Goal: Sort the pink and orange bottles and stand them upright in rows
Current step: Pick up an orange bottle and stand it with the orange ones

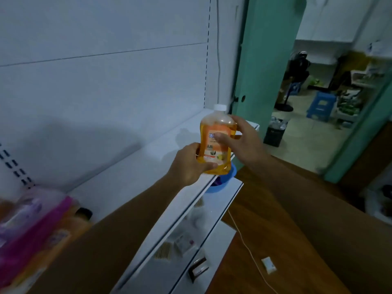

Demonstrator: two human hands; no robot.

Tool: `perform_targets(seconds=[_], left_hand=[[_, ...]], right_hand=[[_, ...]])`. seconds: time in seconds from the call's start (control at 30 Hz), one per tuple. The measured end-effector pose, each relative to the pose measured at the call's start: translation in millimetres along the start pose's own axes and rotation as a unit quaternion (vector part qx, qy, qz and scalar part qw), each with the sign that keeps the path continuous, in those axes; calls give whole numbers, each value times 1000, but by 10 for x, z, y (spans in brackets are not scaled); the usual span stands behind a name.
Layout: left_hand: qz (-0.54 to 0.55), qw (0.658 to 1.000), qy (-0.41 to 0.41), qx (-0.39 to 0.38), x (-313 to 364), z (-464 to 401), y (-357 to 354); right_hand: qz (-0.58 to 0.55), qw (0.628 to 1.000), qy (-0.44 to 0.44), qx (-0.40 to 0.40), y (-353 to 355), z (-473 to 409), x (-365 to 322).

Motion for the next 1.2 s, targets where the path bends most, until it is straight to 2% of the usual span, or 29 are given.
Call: perform_targets(seconds=[0.17, 0.33, 0.47, 0.6, 0.8, 0.93, 1.07, 1.2], left_hand=[[-22, 999, 4, 49, -243, -791, -89], [11, 994, 41, 104, -411, -1606, -207], [9, 987, 58, 150, -523, -2193, -270], [-3, 983, 81, 163, -653, -2612, -316], [0, 978, 105, 180, -846, -2787, -293], [-18, 980, 114, 164, -863, -2782, -313], [-117, 973, 151, 131, -945, -2643, -296], [-215, 955, 179, 103, -982, -2258, -174]], right_hand=[[10, 999, 27, -43, -102, -859, 408], [15, 996, 54, -75, -117, -1744, 802], [8, 994, 50, -97, -163, -2371, 1082], [3, 993, 47, -110, -233, -2800, 1306], [14, 989, 65, -132, -376, -3016, 1478], [16, 988, 61, -140, -417, -3026, 1495], [43, 983, 78, -158, -405, -2934, 1417], [142, 975, 143, -95, -314, -2708, 1184]])
Point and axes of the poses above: each hand's wrist, its own z-axis away from the middle knuckle, its own y-axis out of the back of the hand, x = y × z, the point moved 7 cm from there along -z, towards the middle knuckle, and after that the axes turned 1 degree about -y, right-handed, at the moved point
